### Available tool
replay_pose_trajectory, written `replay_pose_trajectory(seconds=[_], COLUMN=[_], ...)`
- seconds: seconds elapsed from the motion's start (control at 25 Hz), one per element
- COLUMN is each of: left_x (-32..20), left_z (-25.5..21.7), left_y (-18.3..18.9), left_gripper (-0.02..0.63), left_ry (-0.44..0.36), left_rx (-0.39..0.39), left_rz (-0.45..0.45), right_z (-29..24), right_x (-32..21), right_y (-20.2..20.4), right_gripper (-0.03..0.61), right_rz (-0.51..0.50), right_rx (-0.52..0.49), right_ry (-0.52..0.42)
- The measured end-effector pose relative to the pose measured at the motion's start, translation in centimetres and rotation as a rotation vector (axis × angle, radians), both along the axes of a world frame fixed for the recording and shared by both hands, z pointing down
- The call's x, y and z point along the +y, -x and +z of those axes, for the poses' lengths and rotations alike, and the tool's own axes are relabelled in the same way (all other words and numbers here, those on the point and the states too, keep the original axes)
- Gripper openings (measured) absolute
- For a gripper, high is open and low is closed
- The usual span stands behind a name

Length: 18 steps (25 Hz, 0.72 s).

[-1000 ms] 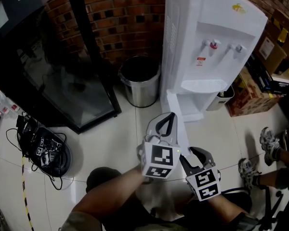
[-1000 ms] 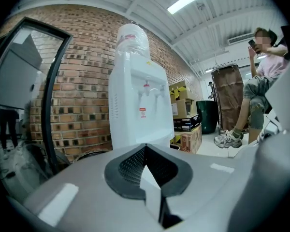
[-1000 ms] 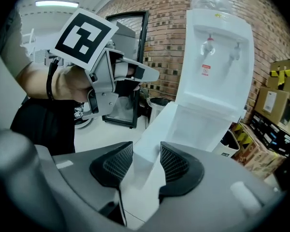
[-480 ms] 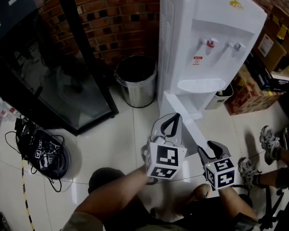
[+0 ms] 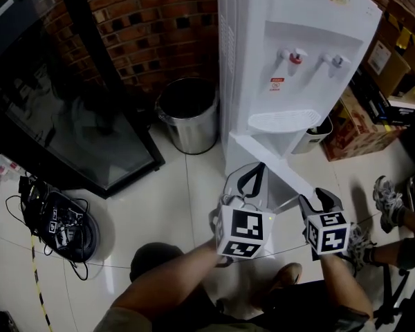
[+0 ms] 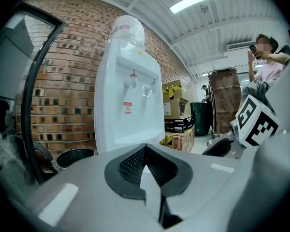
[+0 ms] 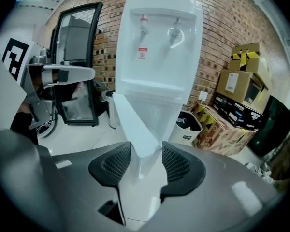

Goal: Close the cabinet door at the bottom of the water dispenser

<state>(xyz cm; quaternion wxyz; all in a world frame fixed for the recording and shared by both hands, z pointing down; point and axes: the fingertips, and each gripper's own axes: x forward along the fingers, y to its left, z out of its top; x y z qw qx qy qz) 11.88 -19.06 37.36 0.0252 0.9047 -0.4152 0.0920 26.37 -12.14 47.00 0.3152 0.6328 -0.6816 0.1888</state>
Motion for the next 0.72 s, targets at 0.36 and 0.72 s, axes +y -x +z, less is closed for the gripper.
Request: replay_pose_trajectory(seconds=[0.36,0.72], left_x=[-1.2,-3.5], left_z=[0.5,1.9], left_y=[-1.0,-1.5], left_gripper=[0.000,0.000], left_ry=[0.024,0.051], left_rx=[0.015,0.005], left_rz=[-0.013,-0.044], right_z=[0.2,0.4], right_x=[-3.8,-8.1], right_y=[-4.8,-8.1], right_gripper=[0.133,0.115], right_rz=[0.184,0.258], right_rx=[-0.031,-0.075], right_ry=[-0.029,-0.078])
